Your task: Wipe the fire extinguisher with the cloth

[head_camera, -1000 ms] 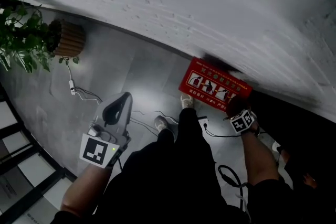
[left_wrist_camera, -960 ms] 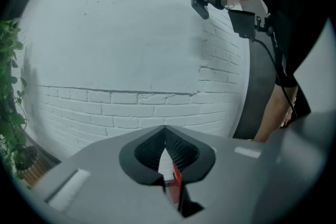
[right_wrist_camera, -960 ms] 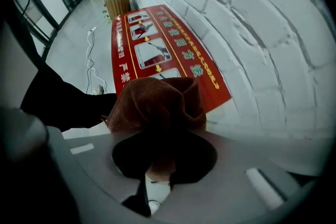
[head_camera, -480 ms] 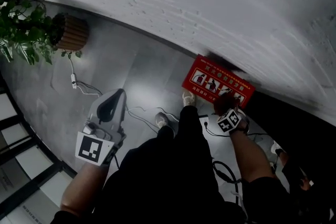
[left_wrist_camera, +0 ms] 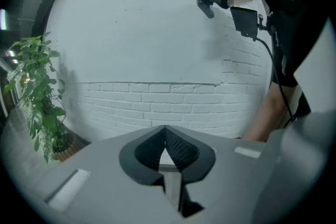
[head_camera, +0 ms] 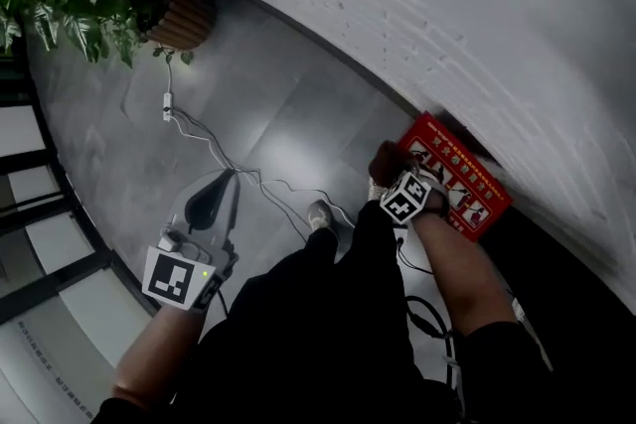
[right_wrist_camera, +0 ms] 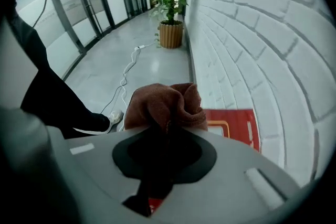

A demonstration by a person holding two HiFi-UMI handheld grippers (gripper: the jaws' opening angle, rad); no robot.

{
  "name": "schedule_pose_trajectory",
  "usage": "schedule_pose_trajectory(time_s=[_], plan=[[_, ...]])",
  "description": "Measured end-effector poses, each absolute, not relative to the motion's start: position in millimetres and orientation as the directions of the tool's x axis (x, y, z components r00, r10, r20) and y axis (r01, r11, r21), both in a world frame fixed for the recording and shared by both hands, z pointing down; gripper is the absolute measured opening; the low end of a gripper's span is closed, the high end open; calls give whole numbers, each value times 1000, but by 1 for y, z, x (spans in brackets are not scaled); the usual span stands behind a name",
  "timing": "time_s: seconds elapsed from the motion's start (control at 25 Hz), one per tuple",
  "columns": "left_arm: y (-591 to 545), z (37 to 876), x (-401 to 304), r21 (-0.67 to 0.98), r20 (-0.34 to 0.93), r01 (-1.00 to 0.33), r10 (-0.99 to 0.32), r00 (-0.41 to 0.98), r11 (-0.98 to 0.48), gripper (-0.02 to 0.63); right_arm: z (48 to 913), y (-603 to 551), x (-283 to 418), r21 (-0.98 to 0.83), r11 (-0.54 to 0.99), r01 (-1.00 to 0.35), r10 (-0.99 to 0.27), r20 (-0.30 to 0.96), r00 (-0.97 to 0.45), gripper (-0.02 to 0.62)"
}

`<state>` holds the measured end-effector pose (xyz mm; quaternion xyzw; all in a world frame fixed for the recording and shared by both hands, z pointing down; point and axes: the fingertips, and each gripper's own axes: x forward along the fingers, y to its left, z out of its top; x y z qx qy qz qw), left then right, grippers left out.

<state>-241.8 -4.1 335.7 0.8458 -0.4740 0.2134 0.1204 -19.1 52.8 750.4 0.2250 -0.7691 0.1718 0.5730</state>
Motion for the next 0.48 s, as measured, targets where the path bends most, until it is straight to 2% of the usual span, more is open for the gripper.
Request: schedule_pose_trajectory(time_s=[0.12, 0.32, 0.48], plan=[[3, 334, -243, -4, 490, -861, -752, 442, -509, 0, 749, 17, -33, 23, 861, -508, -174, 952, -253, 55], [0, 329, -234, -14, 490, -852, -747, 450, -523, 0, 742, -55, 10, 40, 733, -679, -256, 941, -220, 55], [-8, 331, -221, -9, 488, -835, -731, 476, -550, 0, 737, -61, 44, 73, 723, -687, -276, 942, -190, 55]])
